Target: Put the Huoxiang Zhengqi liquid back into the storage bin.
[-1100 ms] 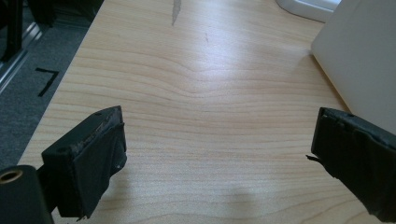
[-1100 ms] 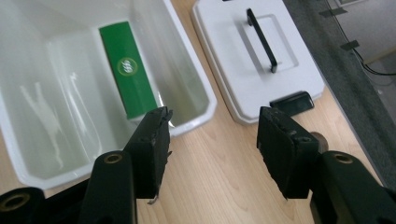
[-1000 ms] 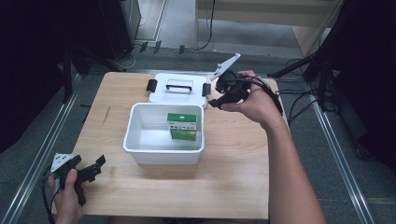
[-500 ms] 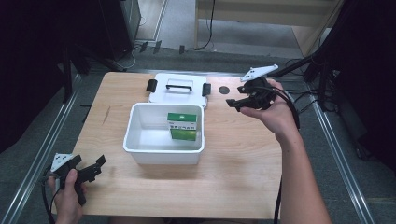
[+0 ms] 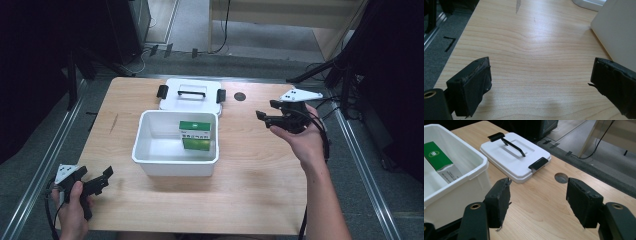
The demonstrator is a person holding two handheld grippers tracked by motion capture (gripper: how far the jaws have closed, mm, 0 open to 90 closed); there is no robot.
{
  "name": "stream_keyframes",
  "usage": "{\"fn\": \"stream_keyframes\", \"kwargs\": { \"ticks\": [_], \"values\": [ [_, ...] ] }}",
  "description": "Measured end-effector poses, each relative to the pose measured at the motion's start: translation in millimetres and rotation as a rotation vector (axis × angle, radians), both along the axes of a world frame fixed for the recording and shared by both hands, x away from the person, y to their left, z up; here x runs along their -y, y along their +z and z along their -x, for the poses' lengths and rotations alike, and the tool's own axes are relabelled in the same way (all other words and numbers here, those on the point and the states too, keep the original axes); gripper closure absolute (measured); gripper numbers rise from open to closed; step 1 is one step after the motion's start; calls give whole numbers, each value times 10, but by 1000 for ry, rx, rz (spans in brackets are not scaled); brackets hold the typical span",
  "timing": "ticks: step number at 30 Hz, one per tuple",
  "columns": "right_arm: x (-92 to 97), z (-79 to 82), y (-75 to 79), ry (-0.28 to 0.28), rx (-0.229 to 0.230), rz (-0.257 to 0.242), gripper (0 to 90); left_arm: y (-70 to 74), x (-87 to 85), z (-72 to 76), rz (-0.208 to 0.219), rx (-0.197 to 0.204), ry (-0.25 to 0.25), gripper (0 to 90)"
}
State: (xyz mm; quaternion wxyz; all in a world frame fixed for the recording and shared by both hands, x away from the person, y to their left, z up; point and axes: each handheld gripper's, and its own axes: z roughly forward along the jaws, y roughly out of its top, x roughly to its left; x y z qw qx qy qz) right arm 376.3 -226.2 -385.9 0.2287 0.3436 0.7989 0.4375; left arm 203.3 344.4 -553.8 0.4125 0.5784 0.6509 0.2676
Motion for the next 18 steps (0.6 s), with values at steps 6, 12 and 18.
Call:
{"fn": "stream_keyframes", "kwargs": {
  "ticks": [6, 12, 18],
  "values": [
    [157, 99, -171, 1, 8, -63, 367, 0, 1, 0, 1, -1, -2, 40],
    [325, 227, -351, -49, 33, -105, 309, 0, 6, 0, -2, -1, -4, 39],
    [497, 349, -552, -130, 45, -121, 199, 0, 5, 0, 0, -2, -2, 39]
  ]
}}
